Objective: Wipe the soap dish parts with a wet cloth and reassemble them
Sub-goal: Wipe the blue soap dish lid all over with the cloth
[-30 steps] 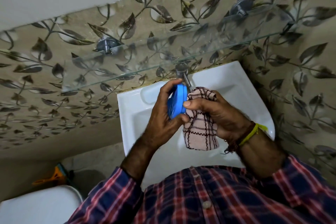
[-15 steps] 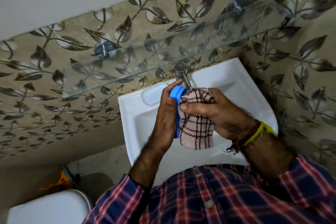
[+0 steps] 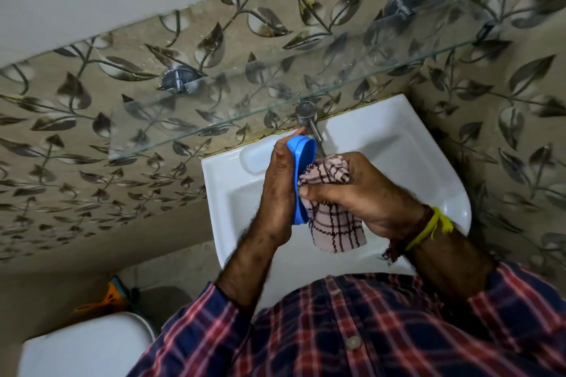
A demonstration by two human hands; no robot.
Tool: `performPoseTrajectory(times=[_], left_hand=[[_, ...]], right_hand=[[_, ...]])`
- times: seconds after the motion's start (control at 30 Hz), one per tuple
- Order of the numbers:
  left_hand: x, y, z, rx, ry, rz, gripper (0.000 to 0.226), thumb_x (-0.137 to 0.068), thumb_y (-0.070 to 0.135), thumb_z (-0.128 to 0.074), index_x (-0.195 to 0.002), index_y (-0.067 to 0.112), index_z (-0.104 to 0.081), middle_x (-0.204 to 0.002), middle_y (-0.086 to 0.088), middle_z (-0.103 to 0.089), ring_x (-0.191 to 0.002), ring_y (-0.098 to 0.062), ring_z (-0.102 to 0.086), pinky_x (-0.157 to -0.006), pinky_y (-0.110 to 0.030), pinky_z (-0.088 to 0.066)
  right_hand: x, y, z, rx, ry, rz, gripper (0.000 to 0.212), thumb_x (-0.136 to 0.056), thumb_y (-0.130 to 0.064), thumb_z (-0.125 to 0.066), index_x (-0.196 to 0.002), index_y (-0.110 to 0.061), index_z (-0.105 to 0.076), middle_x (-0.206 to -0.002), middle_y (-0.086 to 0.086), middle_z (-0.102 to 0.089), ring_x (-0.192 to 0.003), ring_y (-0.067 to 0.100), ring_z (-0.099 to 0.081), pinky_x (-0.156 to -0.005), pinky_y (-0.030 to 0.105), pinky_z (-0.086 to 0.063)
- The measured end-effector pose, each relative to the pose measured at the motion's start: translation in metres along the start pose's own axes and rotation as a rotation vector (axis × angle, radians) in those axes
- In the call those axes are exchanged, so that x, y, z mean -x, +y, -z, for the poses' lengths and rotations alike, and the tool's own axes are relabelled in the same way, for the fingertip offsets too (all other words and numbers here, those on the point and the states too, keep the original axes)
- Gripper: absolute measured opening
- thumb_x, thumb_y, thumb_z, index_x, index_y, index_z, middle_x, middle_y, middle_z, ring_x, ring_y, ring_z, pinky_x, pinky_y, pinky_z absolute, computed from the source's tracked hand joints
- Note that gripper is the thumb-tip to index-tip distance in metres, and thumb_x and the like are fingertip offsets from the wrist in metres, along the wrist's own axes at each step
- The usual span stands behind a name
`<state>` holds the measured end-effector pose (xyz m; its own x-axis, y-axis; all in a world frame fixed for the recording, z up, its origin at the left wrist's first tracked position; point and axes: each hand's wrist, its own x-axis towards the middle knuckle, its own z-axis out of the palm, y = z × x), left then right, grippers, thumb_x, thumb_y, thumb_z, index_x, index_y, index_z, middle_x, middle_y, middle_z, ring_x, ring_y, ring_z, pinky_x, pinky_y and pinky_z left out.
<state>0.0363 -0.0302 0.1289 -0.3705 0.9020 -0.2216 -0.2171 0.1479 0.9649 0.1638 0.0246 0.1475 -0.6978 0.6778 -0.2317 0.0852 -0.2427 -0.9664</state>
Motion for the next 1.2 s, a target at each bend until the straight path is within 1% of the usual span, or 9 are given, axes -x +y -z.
performPoseTrajectory(times=[0.17,0.33,0.5,0.63,0.8,0.9,1.03,1.1,1.2], left_hand=[[-0.009,0.009,0.0,0.025,0.056,0.013,0.071,-0.085,0.076,-0.029,-0.132,0.033,-0.06,-0.13,-0.01,-0.068,-0.117,-0.027,-0.066,-0.105,-0.052,-0.05],[-0.009,0.011,-0.001,0.068,0.053,0.055,0.072,-0.078,0.08,-0.038,-0.125,0.033,-0.065,-0.124,-0.017,-0.069,-0.103,-0.028,-0.067,-0.097,-0.05,-0.053],[-0.006,0.011,0.0,0.074,0.08,0.078,0.069,-0.08,0.077,-0.043,-0.125,0.03,-0.067,-0.124,-0.017,-0.07,-0.104,-0.027,-0.07,-0.093,-0.045,-0.056],[-0.004,0.016,0.002,0.096,0.123,0.148,0.062,-0.083,0.076,-0.051,-0.116,0.028,-0.071,-0.104,-0.012,-0.075,-0.092,-0.032,-0.068,-0.088,-0.046,-0.056],[-0.006,0.023,0.006,0.145,0.162,0.252,0.064,-0.087,0.073,-0.05,-0.105,0.016,-0.073,-0.098,-0.017,-0.071,-0.083,-0.029,-0.066,-0.085,-0.043,-0.055],[-0.011,0.025,0.009,0.155,0.152,0.259,0.073,-0.083,0.082,-0.038,-0.097,0.025,-0.081,-0.102,-0.013,-0.075,-0.093,-0.029,-0.069,-0.093,-0.047,-0.055],[0.002,0.007,0.018,-0.17,0.034,-0.221,0.085,-0.078,0.088,-0.032,-0.147,0.039,-0.046,-0.161,0.004,-0.038,-0.147,-0.018,-0.039,-0.115,-0.045,-0.04],[0.007,-0.015,0.02,-0.438,-0.055,-0.497,0.087,-0.088,0.081,-0.03,-0.15,0.021,-0.039,-0.168,-0.001,-0.021,-0.156,-0.019,-0.017,-0.124,-0.043,-0.023],[0.006,-0.027,0.018,-0.504,-0.056,-0.637,0.093,-0.089,0.08,-0.034,-0.147,0.007,-0.042,-0.16,-0.011,-0.036,-0.155,-0.033,-0.018,-0.122,-0.057,-0.022]], right_hand=[[0.003,0.0,-0.004,0.072,-0.059,0.024,0.01,-0.085,0.006,-0.071,-0.088,-0.004,-0.073,-0.084,0.017,-0.075,-0.076,0.026,-0.07,-0.076,0.04,-0.058],[0.002,-0.002,-0.002,0.101,-0.063,0.059,0.006,-0.086,0.005,-0.071,-0.092,0.004,-0.072,-0.091,0.021,-0.076,-0.082,0.036,-0.073,-0.079,0.044,-0.06],[0.003,-0.001,-0.001,0.257,-0.176,0.069,0.009,-0.086,0.004,-0.072,-0.092,0.009,-0.068,-0.086,0.024,-0.073,-0.074,0.026,-0.07,-0.076,0.042,-0.06],[0.001,0.007,-0.006,0.359,-0.197,0.176,0.013,-0.085,-0.003,-0.077,-0.095,0.0,-0.07,-0.091,0.008,-0.073,-0.086,0.016,-0.072,-0.082,0.034,-0.06],[0.004,0.021,-0.014,0.698,-0.028,0.432,0.015,-0.079,-0.021,-0.079,-0.086,-0.016,-0.067,-0.085,-0.006,-0.063,-0.08,0.013,-0.062,-0.072,0.042,-0.055],[0.001,0.017,-0.016,0.623,0.02,0.46,0.012,-0.079,-0.017,-0.077,-0.084,-0.012,-0.068,-0.082,-0.002,-0.063,-0.078,0.016,-0.062,-0.07,0.041,-0.055],[-0.002,0.003,-0.007,0.224,0.058,0.188,0.007,-0.084,-0.001,-0.077,-0.082,-0.002,-0.07,-0.075,0.004,-0.071,-0.07,0.012,-0.068,-0.068,0.026,-0.056],[-0.003,-0.003,-0.004,0.023,0.065,0.084,0.004,-0.087,0.004,-0.07,-0.086,0.007,-0.07,-0.078,0.016,-0.071,-0.073,0.022,-0.067,-0.07,0.032,-0.056],[-0.005,-0.006,-0.007,-0.233,0.051,-0.079,0.018,-0.087,0.007,-0.064,-0.101,0.019,-0.063,-0.093,0.028,-0.067,-0.084,0.033,-0.066,-0.082,0.046,-0.056]])
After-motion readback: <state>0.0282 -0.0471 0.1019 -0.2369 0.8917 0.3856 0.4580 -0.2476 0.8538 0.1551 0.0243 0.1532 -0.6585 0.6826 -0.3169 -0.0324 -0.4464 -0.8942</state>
